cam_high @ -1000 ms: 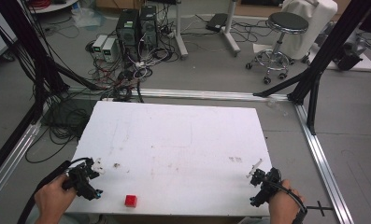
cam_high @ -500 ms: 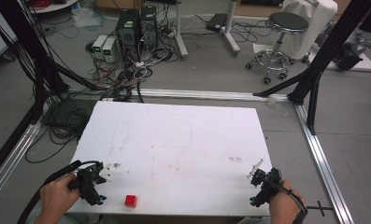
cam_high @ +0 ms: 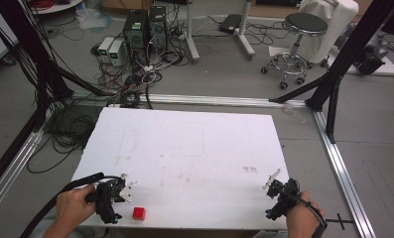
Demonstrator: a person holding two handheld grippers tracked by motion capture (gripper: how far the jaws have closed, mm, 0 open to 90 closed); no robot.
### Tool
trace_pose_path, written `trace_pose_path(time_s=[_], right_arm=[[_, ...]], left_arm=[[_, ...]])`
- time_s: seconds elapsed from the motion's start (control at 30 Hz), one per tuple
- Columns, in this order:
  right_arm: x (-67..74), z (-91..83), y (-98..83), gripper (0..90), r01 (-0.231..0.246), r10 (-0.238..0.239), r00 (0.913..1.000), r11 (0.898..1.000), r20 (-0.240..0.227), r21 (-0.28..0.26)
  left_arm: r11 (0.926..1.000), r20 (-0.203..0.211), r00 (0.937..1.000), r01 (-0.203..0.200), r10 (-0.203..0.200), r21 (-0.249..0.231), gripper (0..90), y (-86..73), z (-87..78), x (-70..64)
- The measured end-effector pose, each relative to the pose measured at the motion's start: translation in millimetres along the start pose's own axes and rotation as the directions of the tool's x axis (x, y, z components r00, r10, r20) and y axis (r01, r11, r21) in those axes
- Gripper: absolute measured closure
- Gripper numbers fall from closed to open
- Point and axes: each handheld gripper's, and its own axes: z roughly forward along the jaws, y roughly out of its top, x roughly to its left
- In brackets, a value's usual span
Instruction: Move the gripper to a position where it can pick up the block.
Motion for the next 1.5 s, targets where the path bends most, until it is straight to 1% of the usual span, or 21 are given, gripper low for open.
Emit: trace_pose_path(time_s=[0.03, 0.07, 0.13, 0.2, 0.23, 0.33, 0.63, 0.73, 0.83, 0.97, 1.07, 1.1, 1.17, 1.3, 1.33, 1.37, 1.4, 1.43, 1.47, 1.5], right_arm=[[0.0, -0.1, -0.1, 0.6, -0.001, 0.001, 1.0000, 1.000, 0.000, 0.002], [-0.1, -0.2, -0.2, 0.6, -0.001, 0.001, 1.0000, 1.000, -0.001, 0.002], [0.0, -0.4, -0.3, 0.7, -0.003, 0.003, 1.0000, 1.000, 0.000, -0.001], [0.1, -0.5, -0.4, 0.6, -0.003, 0.003, 1.0000, 1.000, 0.000, -0.002], [0.1, -0.6, -0.5, 0.6, -0.002, 0.002, 1.0000, 1.000, 0.000, -0.003], [0.1, -0.4, -0.7, 0.6, -0.004, 0.004, 1.0000, 1.000, -0.001, -0.003], [0.3, 0.5, 1.2, 0.6, 0.004, -0.004, 1.0000, 1.000, -0.003, -0.001], [0.5, 0.3, 1.0, 0.6, 0.002, -0.002, 1.0000, 1.000, -0.005, -0.001], [0.0, -0.2, 0.3, 0.6, 0.002, -0.002, 1.0000, 1.000, -0.003, -0.004], [0.0, -0.1, 0.2, 0.6, 0.003, -0.003, 1.0000, 1.000, -0.004, -0.005], [0.2, -0.1, 0.1, 0.6, 0.002, -0.003, 1.0000, 1.000, -0.004, -0.006], [0.0, -0.2, -0.1, 0.6, 0.003, -0.003, 1.0000, 1.000, -0.003, -0.007], [0.0, -0.3, -0.7, 0.6, -0.001, 0.001, 1.0000, 1.000, -0.003, -0.007], [-0.5, -0.1, -1.3, 0.6, -0.002, 0.002, 1.0000, 1.000, -0.003, -0.008], [-0.4, 0.2, -1.1, 0.6, -0.002, 0.001, 1.0000, 1.000, -0.005, -0.007], [-0.4, 0.2, -1.1, 0.6, -0.002, 0.001, 1.0000, 1.000, -0.005, -0.007], [-0.5, 0.3, -1.0, 0.6, 0.000, 0.000, 1.0000, 1.000, -0.006, -0.008], [-0.2, 0.5, -1.0, 0.6, -0.002, 0.002, 1.0000, 1.000, -0.005, -0.009], [-0.3, 0.4, -1.1, 0.6, -0.002, 0.002, 1.0000, 1.000, -0.006, -0.008], [-0.5, 0.3, -1.4, 0.6, -0.002, 0.002, 1.0000, 1.000, -0.006, -0.010]], left_arm=[[1.0000, 0.003, 1.0000, -0.005, 0.005, 0.001, 25.7, 1.4, 0.4, -0.3], [0.9997, 0.004, 0.9997, -0.025, 0.025, 0.006, 25.7, 3.8, 0.8, -0.3], [0.9993, 0.012, 0.9993, -0.035, 0.035, 0.009, 26.0, 7.7, 2.3, -1.2], [0.9984, 0.017, 0.9983, -0.056, 0.055, 0.014, 26.0, 11.8, 3.7, -2.1], [0.9983, 0.022, 0.9982, -0.056, 0.056, 0.016, 26.0, 13.7, 4.4, -3.2], [0.9964, 0.031, 0.9961, -0.083, 0.083, 0.018, 26.1, 18.8, 7.3, -4.9], [0.9921, 0.054, 0.9913, -0.122, 0.120, 0.029, 26.7, 30.6, 15.7, -8.9], [0.9896, 0.068, 0.9882, -0.140, 0.138, 0.032, 26.8, 34.6, 19.1, -8.9], [0.9868, 0.067, 0.9859, -0.156, 0.153, 0.044, 27.1, 37.9, 22.3, -10.3], [0.9822, 0.066, 0.9817, -0.182, 0.179, 0.046, 27.3, 44.0, 26.0, -11.2], [0.9779, 0.069, 0.9781, -0.201, 0.197, 0.059, 27.3, 48.8, 29.2, -11.4], [0.9776, 0.072, 0.9778, -0.201, 0.197, 0.061, 27.3, 49.9, 30.8, -11.9], [0.9745, 0.069, 0.9754, -0.214, 0.209, 0.068, 27.3, 51.8, 33.9, -12.4], [0.9709, 0.067, 0.9722, -0.229, 0.224, 0.071, 27.5, 54.5, 38.1, -13.5], [0.9712, 0.064, 0.9725, -0.228, 0.224, 0.069, 27.5, 54.7, 39.0, -14.3], [0.9704, 0.068, 0.9714, -0.232, 0.227, 0.068, 27.5, 55.4, 39.8, -14.0], [0.9711, 0.065, 0.9725, -0.228, 0.224, 0.071, 27.5, 55.6, 40.4, -14.4], [0.9700, 0.063, 0.9718, -0.232, 0.228, 0.073, 27.5, 55.9, 40.7, -14.3], [0.9703, 0.071, 0.9715, -0.231, 0.226, 0.072, 27.5, 55.9, 41.4, -13.8], [0.9701, 0.068, 0.9716, -0.231, 0.227, 0.072, 27.5, 55.8, 41.6, -13.8]])
